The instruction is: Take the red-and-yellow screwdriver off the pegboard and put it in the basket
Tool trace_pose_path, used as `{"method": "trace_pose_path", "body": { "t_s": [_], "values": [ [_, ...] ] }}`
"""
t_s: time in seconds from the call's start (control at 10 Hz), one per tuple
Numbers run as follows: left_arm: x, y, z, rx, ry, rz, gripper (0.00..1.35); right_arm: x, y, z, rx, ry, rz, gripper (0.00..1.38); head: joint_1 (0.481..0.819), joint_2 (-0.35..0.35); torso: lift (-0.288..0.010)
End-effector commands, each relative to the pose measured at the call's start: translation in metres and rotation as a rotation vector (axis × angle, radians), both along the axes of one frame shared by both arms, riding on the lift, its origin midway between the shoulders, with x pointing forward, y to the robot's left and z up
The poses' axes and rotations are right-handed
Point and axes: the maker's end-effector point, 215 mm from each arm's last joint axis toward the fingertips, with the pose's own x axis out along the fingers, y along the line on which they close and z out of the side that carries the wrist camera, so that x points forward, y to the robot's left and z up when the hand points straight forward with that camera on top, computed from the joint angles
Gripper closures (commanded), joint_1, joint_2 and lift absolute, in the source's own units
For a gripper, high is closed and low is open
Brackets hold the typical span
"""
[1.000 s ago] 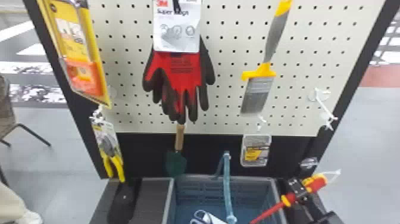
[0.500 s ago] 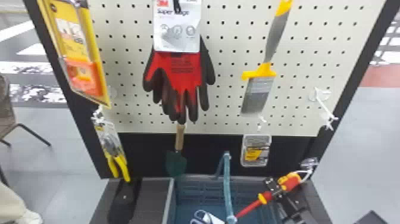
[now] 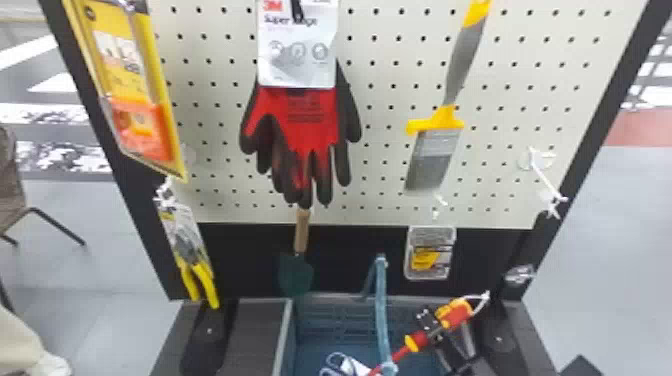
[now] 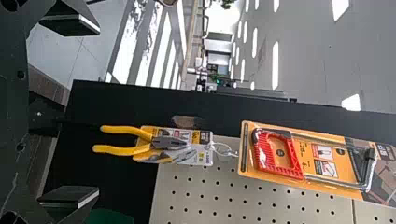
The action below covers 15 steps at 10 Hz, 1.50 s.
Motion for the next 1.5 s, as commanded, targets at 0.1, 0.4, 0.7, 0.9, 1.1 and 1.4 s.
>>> {"method": "trace_pose_path", "body": {
  "t_s": [0.1,0.4,0.7,0.9,1.1,1.4],
  "values": [
    [0.0,0.0,-0.002,-0.003,0.003,0.0,0.1,0.001,0.009,-0.01,-0.048,0.008,0.031,1.14,0.549,0.0,-0.1],
    [0.001,-0.002,-0.004,-0.009,0.003,-0.003,0.1,0.003,0.018,-0.036,-0.098,0.04,0.072,1.14,0.549,0.0,-0.1],
    [0.001,-0.006,-0.007,-0.017,0.006,-0.009,0.1,0.014,0.016,-0.048,-0.135,0.041,0.067,1.14,0.549,0.0,-0.1],
    [0.002,-0.006,-0.007,-0.019,0.007,-0.01,0.1,0.029,0.006,-0.037,-0.153,0.001,0.03,1.06,0.549,0.0,-0.1],
    [0.002,-0.006,-0.007,-0.02,0.006,-0.013,0.1,0.042,0.003,-0.024,-0.181,-0.047,0.033,0.09,0.549,0.0,-0.1],
    [0.002,-0.007,-0.007,-0.023,0.005,-0.013,0.1,0.041,0.002,-0.025,-0.169,-0.044,0.032,0.24,0.549,0.0,-0.1]
  ]
}}
